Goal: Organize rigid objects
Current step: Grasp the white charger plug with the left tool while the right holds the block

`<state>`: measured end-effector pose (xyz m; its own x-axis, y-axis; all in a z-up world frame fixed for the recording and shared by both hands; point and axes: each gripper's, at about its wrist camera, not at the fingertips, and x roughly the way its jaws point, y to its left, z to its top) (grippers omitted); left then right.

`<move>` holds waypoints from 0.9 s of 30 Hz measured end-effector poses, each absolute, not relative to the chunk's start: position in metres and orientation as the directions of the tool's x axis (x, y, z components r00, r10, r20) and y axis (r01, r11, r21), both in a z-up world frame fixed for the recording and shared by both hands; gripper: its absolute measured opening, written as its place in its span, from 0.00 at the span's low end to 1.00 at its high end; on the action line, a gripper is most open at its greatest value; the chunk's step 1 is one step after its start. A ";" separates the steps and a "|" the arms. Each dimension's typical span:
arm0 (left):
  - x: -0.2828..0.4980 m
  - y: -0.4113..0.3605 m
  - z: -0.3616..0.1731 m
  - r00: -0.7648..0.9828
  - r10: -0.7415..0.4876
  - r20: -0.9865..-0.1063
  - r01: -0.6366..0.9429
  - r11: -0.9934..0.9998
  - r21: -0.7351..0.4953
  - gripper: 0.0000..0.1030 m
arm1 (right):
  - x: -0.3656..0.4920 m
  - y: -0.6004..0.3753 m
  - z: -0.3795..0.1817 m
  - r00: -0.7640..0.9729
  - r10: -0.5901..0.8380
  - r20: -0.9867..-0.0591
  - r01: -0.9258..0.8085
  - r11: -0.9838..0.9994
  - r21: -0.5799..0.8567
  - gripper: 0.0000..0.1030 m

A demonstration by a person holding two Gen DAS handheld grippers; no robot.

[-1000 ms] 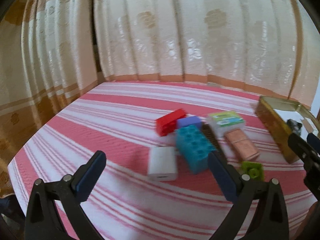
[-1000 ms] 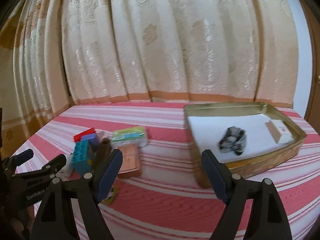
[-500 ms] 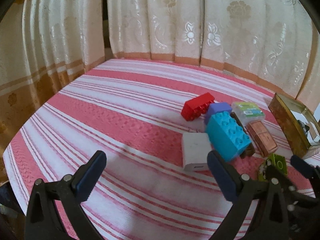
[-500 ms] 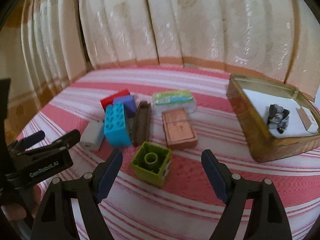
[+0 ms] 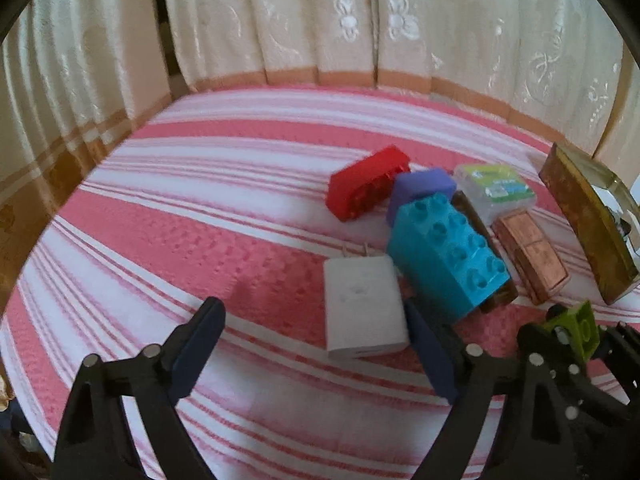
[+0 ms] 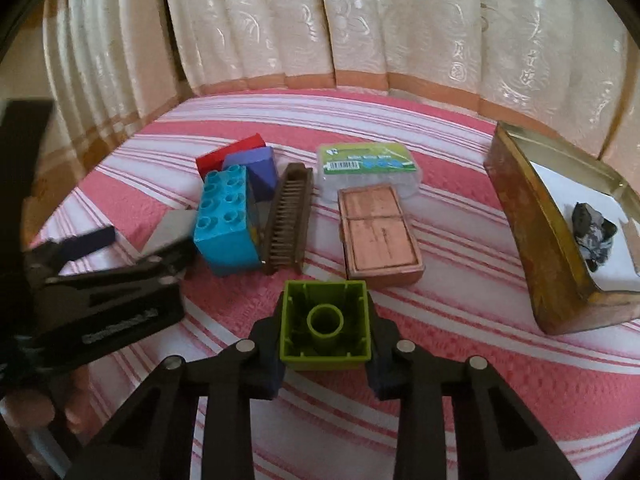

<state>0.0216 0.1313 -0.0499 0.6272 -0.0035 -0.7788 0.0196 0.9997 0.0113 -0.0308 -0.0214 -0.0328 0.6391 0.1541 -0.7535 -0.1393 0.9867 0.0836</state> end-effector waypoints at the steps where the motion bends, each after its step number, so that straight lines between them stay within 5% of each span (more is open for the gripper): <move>1: 0.024 0.132 -0.052 0.616 -0.019 -0.788 0.022 1.000 -0.007 0.86 | -0.030 -0.025 -0.032 0.641 0.165 -0.750 -0.137 0.986 0.100 0.33; 5: 0.029 0.131 -0.052 0.616 -0.013 -0.788 -0.002 1.000 -0.018 0.77 | -0.029 -0.034 -0.033 0.636 0.231 -0.736 -0.140 0.973 0.184 0.33; 9: 0.025 0.124 -0.049 0.637 -0.034 -0.770 0.036 0.999 -0.015 0.36 | -0.030 -0.037 -0.032 0.648 0.265 -0.714 -0.145 0.963 0.226 0.33; 16: 0.019 0.143 -0.044 0.656 -0.086 -0.750 -0.009 0.993 -0.121 0.36 | -0.045 -0.030 -0.013 0.740 0.265 -0.619 -0.195 0.964 0.180 0.33; 27: -0.013 0.164 -0.023 0.794 -0.088 -0.602 -0.063 0.972 -0.225 0.36 | -0.059 -0.048 0.005 0.818 0.271 -0.508 -0.188 0.959 0.210 0.33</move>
<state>-0.0127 0.1642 -0.0228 0.7939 -0.0878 -0.6017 -0.0630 0.9723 -0.2251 -0.0588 -0.0480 0.0051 0.8176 0.2714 -0.5079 -0.1881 0.9595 0.2099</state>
